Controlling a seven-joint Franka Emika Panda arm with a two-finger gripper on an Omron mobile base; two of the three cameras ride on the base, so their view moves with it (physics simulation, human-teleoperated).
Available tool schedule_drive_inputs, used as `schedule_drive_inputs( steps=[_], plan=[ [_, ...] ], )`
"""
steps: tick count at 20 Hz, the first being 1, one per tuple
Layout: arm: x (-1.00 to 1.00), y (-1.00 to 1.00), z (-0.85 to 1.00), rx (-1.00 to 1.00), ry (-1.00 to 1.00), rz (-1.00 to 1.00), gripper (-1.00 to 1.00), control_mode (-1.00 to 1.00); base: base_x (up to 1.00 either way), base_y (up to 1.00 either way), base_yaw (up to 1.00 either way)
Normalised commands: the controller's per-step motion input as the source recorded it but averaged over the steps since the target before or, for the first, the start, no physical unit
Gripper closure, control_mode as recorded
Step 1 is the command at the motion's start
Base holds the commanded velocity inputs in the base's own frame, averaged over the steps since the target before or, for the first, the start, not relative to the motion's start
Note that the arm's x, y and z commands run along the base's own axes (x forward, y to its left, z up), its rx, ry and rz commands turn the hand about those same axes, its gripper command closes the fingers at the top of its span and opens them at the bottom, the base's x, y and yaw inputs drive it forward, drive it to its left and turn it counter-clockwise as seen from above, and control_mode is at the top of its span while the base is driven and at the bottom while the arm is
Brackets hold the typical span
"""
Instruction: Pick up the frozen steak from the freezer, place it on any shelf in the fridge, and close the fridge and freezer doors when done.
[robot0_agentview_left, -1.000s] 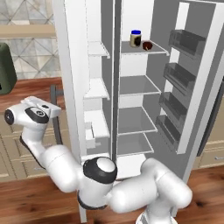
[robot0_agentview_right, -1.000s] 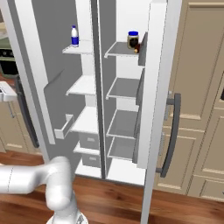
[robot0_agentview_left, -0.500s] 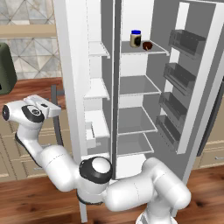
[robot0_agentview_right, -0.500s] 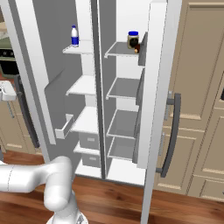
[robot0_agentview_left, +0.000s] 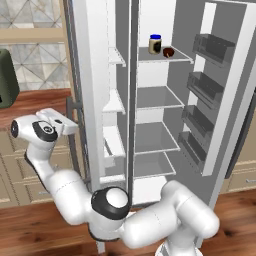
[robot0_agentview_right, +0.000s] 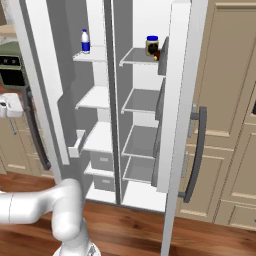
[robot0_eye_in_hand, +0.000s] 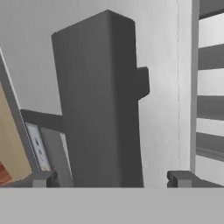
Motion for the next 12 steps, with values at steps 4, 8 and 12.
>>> schedule_drive_inputs(
  steps=[4, 8, 12],
  plan=[
    [0.36, -1.0, 0.01, 0.0, -0.04, 0.0, -1.0, -1.0, 0.0, 0.0, 0.0],
    [0.39, -1.0, 0.12, 0.01, 0.0, 0.0, -1.0, -1.0, 0.0, 0.0, 0.0],
    [0.49, -1.0, 0.19, 0.03, 0.0, 0.0, -1.0, -1.0, 0.0, 0.0, 0.0]
  ],
)
